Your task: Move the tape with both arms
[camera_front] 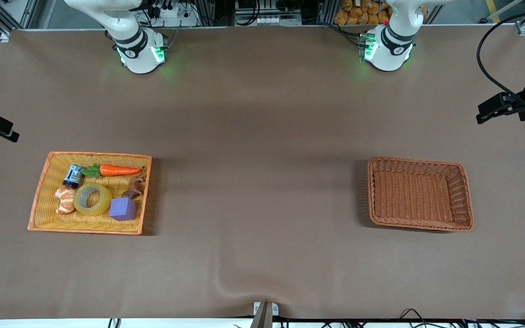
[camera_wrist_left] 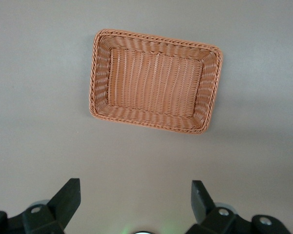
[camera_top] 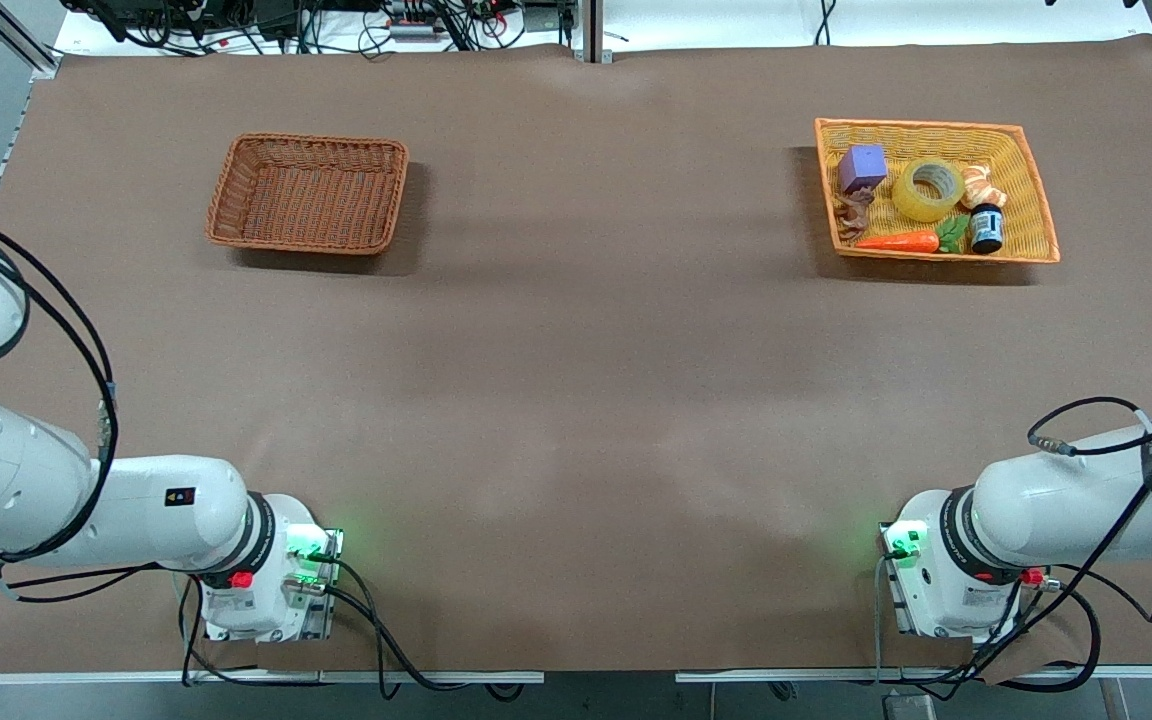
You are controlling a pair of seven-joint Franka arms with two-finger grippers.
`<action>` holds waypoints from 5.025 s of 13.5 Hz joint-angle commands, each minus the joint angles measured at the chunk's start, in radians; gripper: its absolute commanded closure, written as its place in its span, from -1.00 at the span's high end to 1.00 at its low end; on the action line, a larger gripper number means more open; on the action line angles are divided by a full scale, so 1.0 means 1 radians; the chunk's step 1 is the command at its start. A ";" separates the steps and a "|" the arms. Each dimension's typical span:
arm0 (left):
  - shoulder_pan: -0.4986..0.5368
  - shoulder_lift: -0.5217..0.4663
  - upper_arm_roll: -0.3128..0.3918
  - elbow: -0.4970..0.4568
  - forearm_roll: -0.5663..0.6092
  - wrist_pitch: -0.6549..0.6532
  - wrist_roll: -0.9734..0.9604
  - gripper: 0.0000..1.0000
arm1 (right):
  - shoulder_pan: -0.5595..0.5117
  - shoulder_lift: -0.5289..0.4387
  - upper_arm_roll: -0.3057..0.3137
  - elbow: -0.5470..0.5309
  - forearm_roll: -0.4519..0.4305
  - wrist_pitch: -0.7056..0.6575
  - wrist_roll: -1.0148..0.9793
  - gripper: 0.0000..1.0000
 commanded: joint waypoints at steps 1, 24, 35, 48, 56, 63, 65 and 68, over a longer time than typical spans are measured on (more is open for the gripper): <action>0.004 0.006 0.002 0.006 -0.032 -0.001 0.010 1.00 | -0.012 -0.014 0.006 -0.009 0.017 -0.015 -0.007 1.00; 0.007 0.023 0.003 0.006 -0.032 0.012 0.016 1.00 | 0.005 0.477 0.010 -0.399 0.146 0.761 -0.757 -0.07; 0.007 0.030 0.003 0.005 -0.032 0.019 0.016 1.00 | 0.007 0.438 0.004 -0.370 0.140 0.666 -0.711 0.37; 0.016 0.029 0.003 0.006 -0.032 0.019 0.022 1.00 | -0.009 0.446 0.007 -0.377 0.143 0.615 -0.642 -1.00; 0.022 0.030 0.003 0.006 -0.032 0.021 0.038 1.00 | 0.138 0.315 0.012 -0.042 0.100 0.100 -0.365 -1.00; 0.021 0.046 0.003 0.005 -0.032 0.035 0.038 1.00 | 0.632 0.471 0.027 0.087 0.193 0.354 0.549 -1.00; 0.021 0.047 0.003 0.005 -0.032 0.036 0.038 1.00 | 0.771 0.597 0.027 0.184 0.193 0.477 0.773 -1.00; 0.021 0.047 0.003 0.003 -0.032 0.036 0.038 1.00 | 0.858 0.739 0.045 0.285 0.195 0.555 0.921 -1.00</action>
